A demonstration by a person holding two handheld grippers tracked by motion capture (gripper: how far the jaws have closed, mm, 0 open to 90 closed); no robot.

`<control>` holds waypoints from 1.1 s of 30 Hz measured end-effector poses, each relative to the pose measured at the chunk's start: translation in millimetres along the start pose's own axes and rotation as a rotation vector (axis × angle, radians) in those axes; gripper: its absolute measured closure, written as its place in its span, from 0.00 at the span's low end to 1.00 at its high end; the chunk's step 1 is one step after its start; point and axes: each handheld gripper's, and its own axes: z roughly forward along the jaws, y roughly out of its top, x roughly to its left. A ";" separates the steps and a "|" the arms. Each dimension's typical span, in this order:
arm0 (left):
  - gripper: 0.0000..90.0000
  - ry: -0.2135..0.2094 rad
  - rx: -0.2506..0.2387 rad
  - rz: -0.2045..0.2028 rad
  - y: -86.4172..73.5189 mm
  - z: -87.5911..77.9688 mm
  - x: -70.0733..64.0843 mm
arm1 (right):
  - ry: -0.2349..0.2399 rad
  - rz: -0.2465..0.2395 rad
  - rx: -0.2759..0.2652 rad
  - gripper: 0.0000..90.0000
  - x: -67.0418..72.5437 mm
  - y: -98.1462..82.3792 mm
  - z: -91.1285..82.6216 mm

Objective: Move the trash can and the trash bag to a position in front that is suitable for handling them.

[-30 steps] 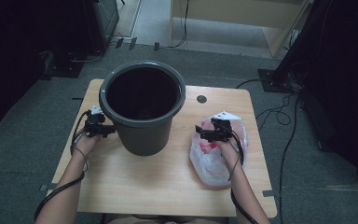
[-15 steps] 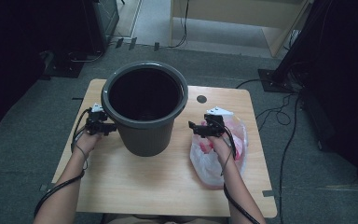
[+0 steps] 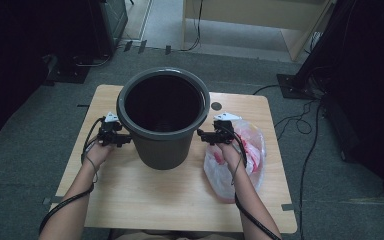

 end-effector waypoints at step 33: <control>0.53 -0.088 0.020 -0.050 -4.4 1.2 -14.6 | 0.027 -0.005 0.039 0.42 10.1 -1.5 0.4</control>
